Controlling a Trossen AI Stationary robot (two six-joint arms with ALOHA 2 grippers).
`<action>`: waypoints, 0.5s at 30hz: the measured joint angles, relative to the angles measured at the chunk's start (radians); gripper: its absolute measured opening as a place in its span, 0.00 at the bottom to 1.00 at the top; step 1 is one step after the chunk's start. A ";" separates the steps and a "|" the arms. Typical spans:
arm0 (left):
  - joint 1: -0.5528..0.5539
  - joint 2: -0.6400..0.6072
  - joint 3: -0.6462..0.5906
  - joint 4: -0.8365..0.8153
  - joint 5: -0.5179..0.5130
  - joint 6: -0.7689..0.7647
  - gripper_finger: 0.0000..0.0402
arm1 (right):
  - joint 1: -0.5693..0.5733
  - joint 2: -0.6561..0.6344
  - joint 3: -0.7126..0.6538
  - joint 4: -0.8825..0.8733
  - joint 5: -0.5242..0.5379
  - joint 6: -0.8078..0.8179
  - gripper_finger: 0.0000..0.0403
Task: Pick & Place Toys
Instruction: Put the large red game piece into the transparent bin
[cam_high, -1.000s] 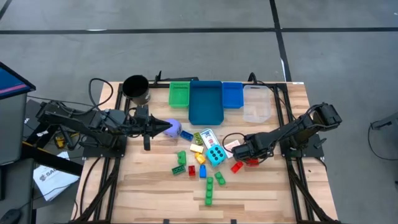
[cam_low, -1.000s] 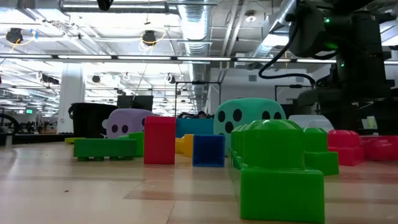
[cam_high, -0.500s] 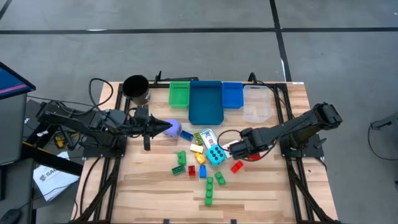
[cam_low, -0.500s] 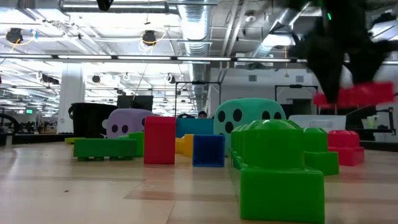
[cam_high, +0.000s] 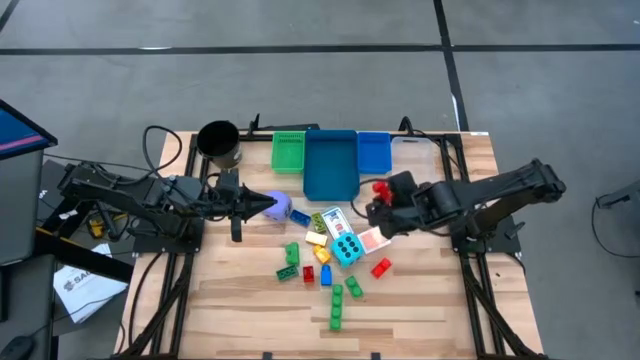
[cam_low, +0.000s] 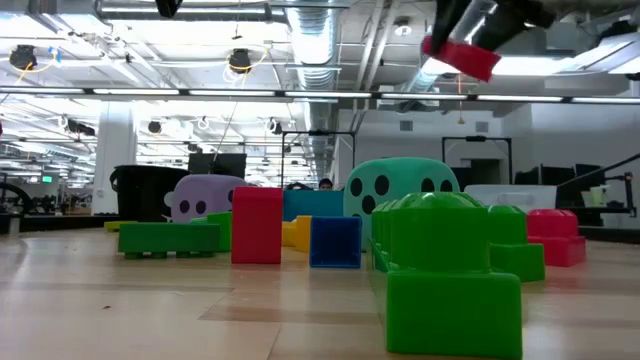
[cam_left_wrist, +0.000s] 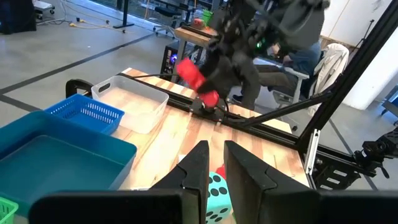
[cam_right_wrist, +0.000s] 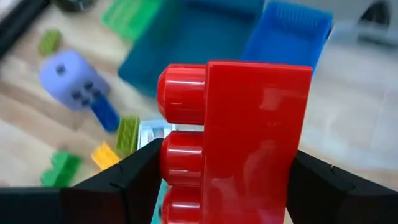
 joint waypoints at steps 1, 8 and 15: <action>0.000 0.000 0.000 0.002 -0.002 -0.004 0.11 | 0.000 -0.009 0.004 0.000 0.030 -0.014 0.66; 0.001 0.004 0.000 0.119 -0.109 -0.007 0.11 | -0.040 -0.060 0.006 -0.004 0.197 -0.112 0.66; 0.001 0.004 0.000 0.194 -0.116 -0.007 0.11 | -0.155 -0.071 0.006 0.026 0.226 -0.322 0.67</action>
